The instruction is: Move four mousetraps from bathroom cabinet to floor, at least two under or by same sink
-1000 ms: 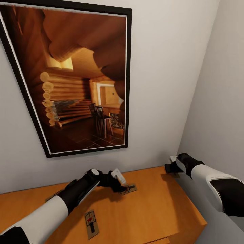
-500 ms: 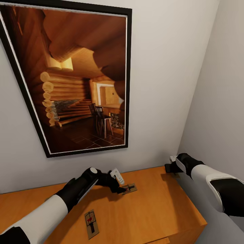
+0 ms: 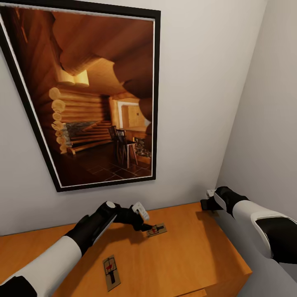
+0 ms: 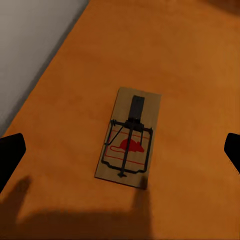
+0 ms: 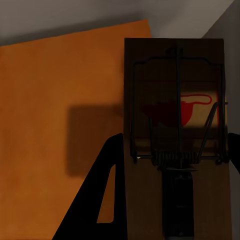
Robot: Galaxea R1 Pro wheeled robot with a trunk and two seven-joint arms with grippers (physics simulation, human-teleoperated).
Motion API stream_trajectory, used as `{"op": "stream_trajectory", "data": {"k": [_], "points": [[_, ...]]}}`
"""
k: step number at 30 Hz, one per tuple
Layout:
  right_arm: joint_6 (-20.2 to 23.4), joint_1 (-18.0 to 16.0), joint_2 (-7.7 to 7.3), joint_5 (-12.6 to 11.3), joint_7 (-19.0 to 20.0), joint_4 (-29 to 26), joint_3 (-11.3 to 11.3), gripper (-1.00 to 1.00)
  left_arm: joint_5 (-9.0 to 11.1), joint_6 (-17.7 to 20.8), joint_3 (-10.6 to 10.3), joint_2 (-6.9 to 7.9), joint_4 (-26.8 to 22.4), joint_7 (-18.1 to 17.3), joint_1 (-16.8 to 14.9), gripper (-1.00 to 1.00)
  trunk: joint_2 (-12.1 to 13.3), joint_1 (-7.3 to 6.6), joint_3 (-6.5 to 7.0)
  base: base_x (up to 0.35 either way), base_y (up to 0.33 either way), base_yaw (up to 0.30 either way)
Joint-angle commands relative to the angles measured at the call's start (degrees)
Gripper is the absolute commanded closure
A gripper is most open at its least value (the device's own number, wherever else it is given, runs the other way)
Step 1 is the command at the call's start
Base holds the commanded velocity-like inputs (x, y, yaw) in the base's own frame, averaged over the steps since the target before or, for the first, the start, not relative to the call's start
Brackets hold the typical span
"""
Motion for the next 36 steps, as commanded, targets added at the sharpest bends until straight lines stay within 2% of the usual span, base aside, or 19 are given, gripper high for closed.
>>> {"op": "stream_trajectory", "data": {"k": [1, 3, 5, 8, 11, 14, 18, 29, 36], "points": [[0.31, -0.04, -0.03, -0.56, 0.18, -0.10, 0.49, 1.00, 0.14, 0.44, 0.08, 0.12, -0.10, -0.04, -0.07, -1.00, -0.14, 0.04, -0.14, 0.000, 0.000, 0.000], [0.31, -0.04, -0.03, -0.56, 0.18, -0.08, 0.49, 1.00, 0.11, 0.47, 0.70, 0.37, -0.08, -0.04, -0.07, -1.00, -0.14, 0.04, -0.14, 0.000, 0.000, 0.000], [0.31, -0.04, -0.01, -0.56, 0.18, -0.08, 0.49, 1.00, 0.12, 0.48, 2.93, 0.43, -0.10, -0.06, -0.07, -1.00, -0.14, 0.04, -0.14, 0.000, 0.000, 0.000], [0.31, -0.04, 0.03, -0.56, 0.18, -0.07, 0.49, 1.00, 0.17, 0.49, 5.13, 0.16, -0.05, -0.10, -0.07, -1.00, -0.14, 0.04, -0.14, 0.000, 0.000, 0.000], [0.31, -0.04, 0.05, -0.56, 0.18, -0.07, 0.49, 1.00, -0.40, 0.49, 5.87, -0.03, -0.03, -0.11, -0.07, -1.00, -0.14, 0.04, -0.14, 0.000, 0.000, 0.000], [0.31, -0.04, 0.05, -0.56, 0.18, -0.07, 0.49, 1.00, -1.84, 0.49, 6.11, -0.19, -0.02, -0.12, -0.07, -1.00, -0.14, 0.04, -0.14, 0.000, 0.000, 0.000], [0.31, -0.04, 0.06, -0.56, 0.18, -0.08, 0.49, 1.00, -2.78, 0.52, 6.16, -0.41, -0.02, -0.12, -0.07, -1.00, -0.14, 0.04, -0.14, 0.000, 0.000, -0.002], [0.30, -0.04, 0.06, -0.56, 0.18, -0.10, 0.49, 1.00, -3.07, 0.58, 6.12, -0.70, -0.02, -0.12, -0.07, -1.00, -0.14, 0.04, -0.07, 0.000, 0.000, -0.111], [0.28, -0.04, 0.06, -0.56, 0.18, -0.08, 0.49, 1.00, -3.62, 0.73, 6.07, -2.78, -0.02, -0.12, -0.07, -1.00, -0.14, 0.04, -0.05, 0.000, 0.000, -0.029]]}}
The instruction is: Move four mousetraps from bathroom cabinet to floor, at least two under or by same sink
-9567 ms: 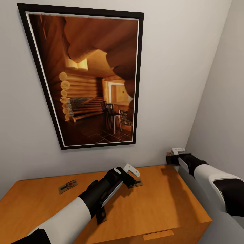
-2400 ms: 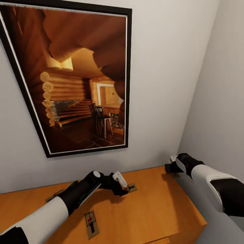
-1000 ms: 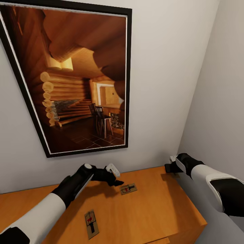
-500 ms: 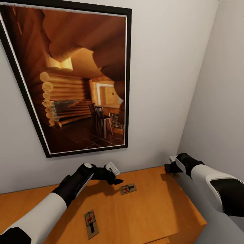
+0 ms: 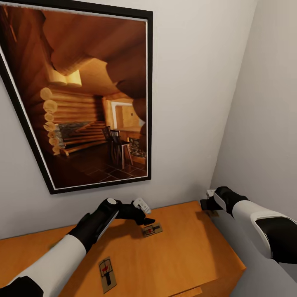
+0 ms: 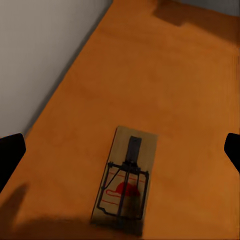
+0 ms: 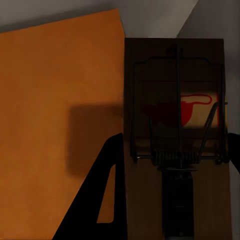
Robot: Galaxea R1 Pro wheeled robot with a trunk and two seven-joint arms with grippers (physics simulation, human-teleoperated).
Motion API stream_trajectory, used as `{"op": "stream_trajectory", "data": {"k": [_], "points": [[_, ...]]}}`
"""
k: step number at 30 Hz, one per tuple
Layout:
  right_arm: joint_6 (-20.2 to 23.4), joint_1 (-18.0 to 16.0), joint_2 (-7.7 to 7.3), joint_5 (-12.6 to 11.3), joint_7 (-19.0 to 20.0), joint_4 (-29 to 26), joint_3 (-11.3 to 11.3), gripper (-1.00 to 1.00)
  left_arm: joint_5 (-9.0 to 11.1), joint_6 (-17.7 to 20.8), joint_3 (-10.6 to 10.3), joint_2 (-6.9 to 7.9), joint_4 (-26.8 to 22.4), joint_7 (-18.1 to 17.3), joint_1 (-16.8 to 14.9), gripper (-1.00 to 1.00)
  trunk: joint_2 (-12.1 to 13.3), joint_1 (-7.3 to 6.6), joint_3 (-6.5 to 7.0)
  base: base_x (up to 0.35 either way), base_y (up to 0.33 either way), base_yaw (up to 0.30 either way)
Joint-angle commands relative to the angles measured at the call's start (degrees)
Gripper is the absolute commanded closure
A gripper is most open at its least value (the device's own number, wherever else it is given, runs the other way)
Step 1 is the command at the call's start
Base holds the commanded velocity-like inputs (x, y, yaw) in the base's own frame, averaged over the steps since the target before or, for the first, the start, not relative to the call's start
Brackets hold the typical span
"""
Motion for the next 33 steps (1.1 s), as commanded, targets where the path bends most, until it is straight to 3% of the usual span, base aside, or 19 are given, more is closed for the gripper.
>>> {"op": "stream_trajectory", "data": {"k": [1, 11, 33], "points": [[0.32, -0.04, -0.03, -0.56, 0.18, -0.09, 0.49, 1.00, -0.29, 0.28, -0.07, -0.09, -0.10, -0.18, -0.05, -1.00, -0.13, 0.04, -0.13, 0.000, 0.000, -0.005], [0.14, -0.04, -0.03, -0.56, 0.25, -0.09, 0.43, 1.00, -0.52, 0.30, -0.46, -1.05, -0.02, -0.18, -0.05, -1.00, -0.13, 0.04, -0.13, 0.000, 0.000, -0.001], [-1.00, -0.04, -0.03, -0.47, 0.26, -0.02, 0.42, 1.00, -0.52, 0.30, -0.53, -1.16, -0.01, -0.18, -0.04, -1.00, -0.13, 0.04, -0.13, 0.000, 0.000, 0.000]]}}
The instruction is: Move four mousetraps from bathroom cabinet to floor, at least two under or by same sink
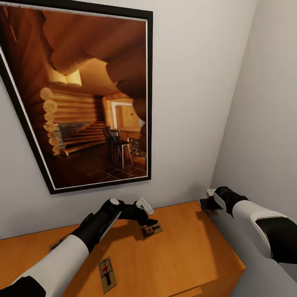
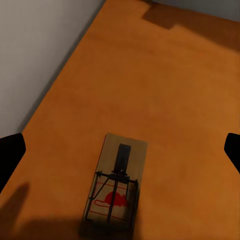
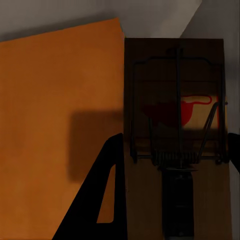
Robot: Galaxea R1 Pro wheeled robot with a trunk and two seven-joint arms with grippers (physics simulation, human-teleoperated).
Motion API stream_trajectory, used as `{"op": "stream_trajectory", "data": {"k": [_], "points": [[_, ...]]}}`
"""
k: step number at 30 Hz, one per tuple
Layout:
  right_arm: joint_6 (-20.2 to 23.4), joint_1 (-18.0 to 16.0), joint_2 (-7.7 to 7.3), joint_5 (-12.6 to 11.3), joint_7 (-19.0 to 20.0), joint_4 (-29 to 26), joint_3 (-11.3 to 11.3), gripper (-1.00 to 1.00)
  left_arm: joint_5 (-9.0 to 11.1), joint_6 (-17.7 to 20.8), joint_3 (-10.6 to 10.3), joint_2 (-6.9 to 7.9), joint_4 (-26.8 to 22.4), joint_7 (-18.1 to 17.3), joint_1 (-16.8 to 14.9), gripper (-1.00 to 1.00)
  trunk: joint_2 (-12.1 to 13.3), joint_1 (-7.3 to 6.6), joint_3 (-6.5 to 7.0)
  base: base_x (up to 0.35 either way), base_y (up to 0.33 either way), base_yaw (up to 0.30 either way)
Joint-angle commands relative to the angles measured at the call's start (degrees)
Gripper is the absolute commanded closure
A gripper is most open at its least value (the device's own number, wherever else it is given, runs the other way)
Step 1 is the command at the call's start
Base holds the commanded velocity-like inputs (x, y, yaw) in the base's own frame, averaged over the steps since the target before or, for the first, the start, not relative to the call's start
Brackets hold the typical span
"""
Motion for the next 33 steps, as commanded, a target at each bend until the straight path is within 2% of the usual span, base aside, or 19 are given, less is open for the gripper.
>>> {"op": "stream_trajectory", "data": {"k": [1, 5, 10, 15, 20, 27, 33], "points": [[-0.49, -0.04, -0.03, -0.57, 0.19, -0.03, 0.50, 1.00, -0.25, 0.34, 0.06, -0.02, -0.07, -0.25, -0.05, -1.00, -0.13, 0.04, -0.13, 0.000, 0.000, 0.000], [-2.65, -0.04, -0.03, -0.75, 0.19, 0.08, 0.49, 1.00, -0.25, 0.34, 0.06, -0.02, -0.07, -0.25, -0.06, -1.00, -0.13, 0.04, -0.13, 0.000, 0.000, 0.000], [-3.11, -0.04, -0.03, -0.85, 0.19, 0.10, 0.48, 1.00, -0.46, 0.36, -0.30, 0.02, -0.05, -0.25, -0.06, -1.00, -0.13, 0.04, -0.13, 0.000, 0.000, 0.000], [-3.19, -0.04, -0.03, -0.89, 0.19, 0.11, 0.48, 1.00, -2.82, 0.47, -3.14, 0.12, 0.07, -0.30, -0.06, -1.00, -0.13, 0.04, -0.13, 0.000, 0.000, 0.000], [-3.20, -0.04, -0.03, -0.90, 0.19, 0.11, 0.51, 1.00, -3.70, 0.50, -4.21, 0.26, 0.10, -0.27, -0.01, -1.00, -0.13, 0.04, -0.13, 0.000, 0.000, 0.000], [-3.21, -0.04, -0.03, -0.90, 0.19, 0.11, 0.48, 1.00, -3.91, 0.53, -4.19, 0.83, 0.17, -0.25, 0.02, -1.00, -0.13, 0.04, -0.13, 0.000, 0.000, 0.000], [-3.19, -0.04, -0.03, -0.90, 0.19, 0.11, 0.52, 1.00, -3.88, 0.52, -3.95, 0.90, 2.08, -0.25, 0.02, -1.00, -0.13, 0.04, -0.13, 0.000, 0.000, 0.000]]}}
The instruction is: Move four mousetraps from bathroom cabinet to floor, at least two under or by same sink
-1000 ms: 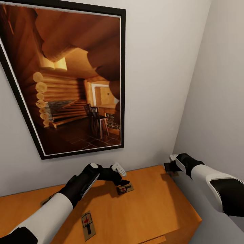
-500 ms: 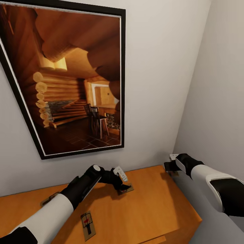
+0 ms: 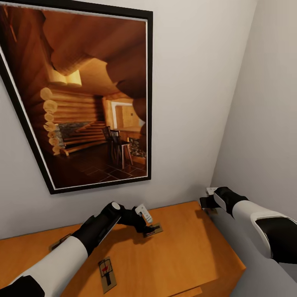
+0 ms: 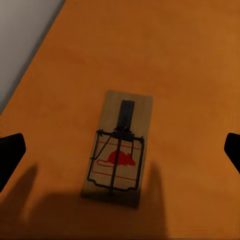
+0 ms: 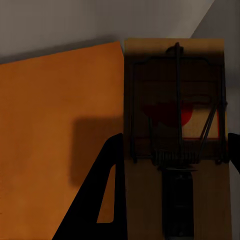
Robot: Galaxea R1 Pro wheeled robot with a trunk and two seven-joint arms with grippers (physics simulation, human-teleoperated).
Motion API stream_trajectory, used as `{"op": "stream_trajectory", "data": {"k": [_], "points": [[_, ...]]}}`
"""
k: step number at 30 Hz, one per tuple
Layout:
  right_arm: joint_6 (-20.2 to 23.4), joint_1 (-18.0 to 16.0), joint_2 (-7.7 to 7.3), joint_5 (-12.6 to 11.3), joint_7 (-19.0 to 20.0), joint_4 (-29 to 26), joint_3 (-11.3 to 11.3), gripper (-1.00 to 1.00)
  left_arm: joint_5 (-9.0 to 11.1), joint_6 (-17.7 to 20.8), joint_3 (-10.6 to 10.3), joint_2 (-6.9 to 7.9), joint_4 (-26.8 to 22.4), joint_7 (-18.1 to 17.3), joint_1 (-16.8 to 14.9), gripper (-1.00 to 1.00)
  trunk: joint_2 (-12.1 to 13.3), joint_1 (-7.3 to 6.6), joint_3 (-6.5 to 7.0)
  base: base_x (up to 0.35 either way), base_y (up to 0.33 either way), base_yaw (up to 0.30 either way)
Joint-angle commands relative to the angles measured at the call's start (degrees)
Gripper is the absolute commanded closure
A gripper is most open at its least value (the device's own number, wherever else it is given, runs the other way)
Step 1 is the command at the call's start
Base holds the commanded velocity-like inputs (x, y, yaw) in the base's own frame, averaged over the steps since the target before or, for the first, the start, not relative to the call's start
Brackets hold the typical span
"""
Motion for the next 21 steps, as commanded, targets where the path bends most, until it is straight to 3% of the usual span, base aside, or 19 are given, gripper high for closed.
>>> {"op": "stream_trajectory", "data": {"k": [1, 21], "points": [[0.32, -0.04, -0.03, -0.59, 0.17, -0.10, 0.49, 1.00, -0.39, 0.19, 0.03, 0.06, 0.24, -0.27, -0.05, -1.00, -0.13, 0.04, -0.13, 0.000, 0.000, 0.000], [0.32, -0.04, -0.03, -0.63, 0.17, -0.10, 0.53, 1.00, -0.44, 0.19, 0.12, -0.08, 0.94, -0.13, -0.05, -1.00, -0.13, 0.04, -0.13, 0.000, 0.000, 0.000]]}}
